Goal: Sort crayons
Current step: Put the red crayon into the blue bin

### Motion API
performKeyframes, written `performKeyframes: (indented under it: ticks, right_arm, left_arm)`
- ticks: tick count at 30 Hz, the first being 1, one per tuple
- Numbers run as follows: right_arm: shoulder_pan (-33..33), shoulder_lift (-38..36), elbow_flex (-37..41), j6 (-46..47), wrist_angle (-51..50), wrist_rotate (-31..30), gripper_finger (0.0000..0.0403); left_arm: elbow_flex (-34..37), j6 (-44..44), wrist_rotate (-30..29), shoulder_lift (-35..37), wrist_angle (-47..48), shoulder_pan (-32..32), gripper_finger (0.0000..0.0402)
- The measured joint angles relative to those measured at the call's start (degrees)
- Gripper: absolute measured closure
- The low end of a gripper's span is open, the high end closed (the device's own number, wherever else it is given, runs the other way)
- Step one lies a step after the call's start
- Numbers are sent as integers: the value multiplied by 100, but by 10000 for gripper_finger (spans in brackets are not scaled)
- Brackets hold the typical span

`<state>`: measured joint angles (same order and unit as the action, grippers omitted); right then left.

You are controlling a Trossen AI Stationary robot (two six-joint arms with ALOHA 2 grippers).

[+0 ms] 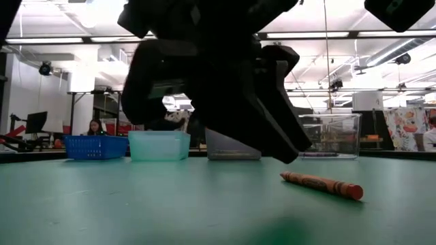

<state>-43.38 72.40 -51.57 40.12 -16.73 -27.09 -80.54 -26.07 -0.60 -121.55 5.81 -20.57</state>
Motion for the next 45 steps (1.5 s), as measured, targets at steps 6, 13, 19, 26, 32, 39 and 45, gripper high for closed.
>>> performKeyframes:
  ticks: [6, 13, 19, 26, 32, 39, 45]
  right_arm:
    - [0, 0, 0, 2, 0, 2, 360]
    - [2, 0, 0, 4, 40, 2, 360]
    - [2, 0, 0, 64, 92, 0, 360]
    - [4, 1, 0, 86, 85, 0, 360]
    - [4, 2, 0, 87, 82, 0, 360]
    - [9, 2, 0, 104, 81, -4, 360]
    - [17, 2, 2, 144, 82, -12, 360]
  left_arm:
    - [144, -89, 216, 0, -259, 148, 250]
    - [232, -174, 370, -192, -501, 255, 244]
    - [209, -135, 611, -382, -720, 266, 245]
    - [206, -220, 638, -387, -653, 268, 302]
    - [210, -238, 629, -387, -591, 264, 390]
    - [217, -194, 561, -163, -57, 270, 398]
    - [245, -115, 222, 689, 1784, 458, 400]
